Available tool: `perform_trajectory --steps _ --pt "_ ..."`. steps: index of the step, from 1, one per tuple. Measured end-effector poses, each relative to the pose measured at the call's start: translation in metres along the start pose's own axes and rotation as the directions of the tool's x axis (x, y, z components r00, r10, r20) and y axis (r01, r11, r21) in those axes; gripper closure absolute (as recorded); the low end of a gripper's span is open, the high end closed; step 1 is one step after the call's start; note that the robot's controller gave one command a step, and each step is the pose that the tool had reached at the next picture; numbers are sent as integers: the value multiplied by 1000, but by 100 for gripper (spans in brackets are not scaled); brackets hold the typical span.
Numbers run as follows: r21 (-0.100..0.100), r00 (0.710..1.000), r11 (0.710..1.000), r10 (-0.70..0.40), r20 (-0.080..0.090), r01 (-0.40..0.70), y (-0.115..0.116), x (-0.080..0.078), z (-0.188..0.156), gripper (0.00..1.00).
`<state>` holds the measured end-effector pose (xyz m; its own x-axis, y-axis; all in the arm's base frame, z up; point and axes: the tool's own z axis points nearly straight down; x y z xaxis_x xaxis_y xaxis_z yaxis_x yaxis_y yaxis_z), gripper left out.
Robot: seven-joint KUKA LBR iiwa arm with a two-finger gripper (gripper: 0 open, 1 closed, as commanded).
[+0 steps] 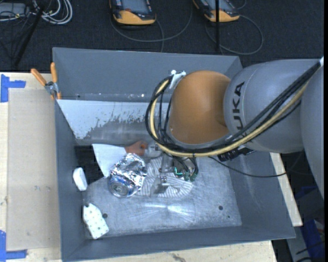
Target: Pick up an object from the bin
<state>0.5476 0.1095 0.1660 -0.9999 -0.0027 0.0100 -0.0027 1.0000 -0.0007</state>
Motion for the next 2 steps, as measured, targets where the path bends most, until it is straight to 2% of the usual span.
perform_trajectory --steps 1,2 --pt "-1 1000 1000 2 8 -2 0 -2 -4 0" --pt "-19 996 997 71 53 -70 28 -22 77 100"
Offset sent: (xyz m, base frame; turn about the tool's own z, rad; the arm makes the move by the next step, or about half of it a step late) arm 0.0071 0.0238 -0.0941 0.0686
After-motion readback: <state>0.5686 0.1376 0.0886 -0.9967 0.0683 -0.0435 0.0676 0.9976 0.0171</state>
